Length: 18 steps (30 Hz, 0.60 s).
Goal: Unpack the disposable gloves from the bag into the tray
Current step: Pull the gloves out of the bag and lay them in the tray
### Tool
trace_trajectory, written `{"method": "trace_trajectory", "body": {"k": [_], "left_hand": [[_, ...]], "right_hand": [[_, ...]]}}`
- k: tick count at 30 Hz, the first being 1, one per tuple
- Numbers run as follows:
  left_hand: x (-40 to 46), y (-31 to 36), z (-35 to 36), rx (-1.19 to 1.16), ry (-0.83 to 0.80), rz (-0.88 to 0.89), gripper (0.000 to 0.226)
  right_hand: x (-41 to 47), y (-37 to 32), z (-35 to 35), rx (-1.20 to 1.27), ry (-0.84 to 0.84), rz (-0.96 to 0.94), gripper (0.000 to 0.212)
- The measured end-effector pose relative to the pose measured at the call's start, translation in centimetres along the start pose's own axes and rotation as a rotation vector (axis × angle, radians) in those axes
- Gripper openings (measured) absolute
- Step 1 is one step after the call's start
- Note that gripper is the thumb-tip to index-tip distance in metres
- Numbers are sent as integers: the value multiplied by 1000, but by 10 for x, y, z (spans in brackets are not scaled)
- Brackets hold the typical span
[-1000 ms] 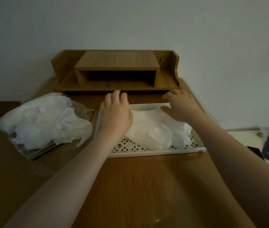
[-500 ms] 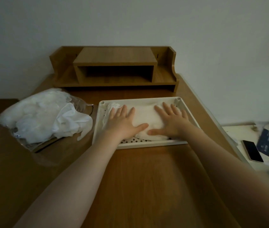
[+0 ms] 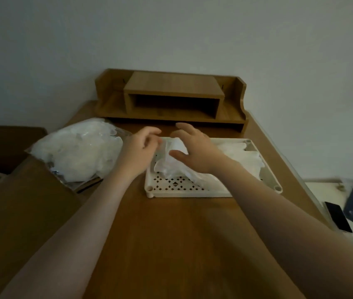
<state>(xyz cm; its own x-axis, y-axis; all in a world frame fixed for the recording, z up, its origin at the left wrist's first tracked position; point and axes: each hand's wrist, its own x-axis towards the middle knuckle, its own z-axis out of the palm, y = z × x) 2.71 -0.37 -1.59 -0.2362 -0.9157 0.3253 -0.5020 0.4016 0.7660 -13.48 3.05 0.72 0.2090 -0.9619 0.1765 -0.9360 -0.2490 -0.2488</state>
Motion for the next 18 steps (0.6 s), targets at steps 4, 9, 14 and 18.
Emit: {"method": "trace_trajectory", "body": {"k": [4,9,14,18], "left_hand": [[1,-22,-28,-133,231,-109,24],[3,-34,-39,-186,310,-122,24],[2,-42,-40,-245,293,-132,23],[1,-47,-46,-196,259,-117,31]], "right_hand": [[32,-45,31,61,72,-101,29],[54,-69,79,159,-108,127,42],[60,-72,85,410,-42,356,27],[48,-67,60,818,96,370,10]]}}
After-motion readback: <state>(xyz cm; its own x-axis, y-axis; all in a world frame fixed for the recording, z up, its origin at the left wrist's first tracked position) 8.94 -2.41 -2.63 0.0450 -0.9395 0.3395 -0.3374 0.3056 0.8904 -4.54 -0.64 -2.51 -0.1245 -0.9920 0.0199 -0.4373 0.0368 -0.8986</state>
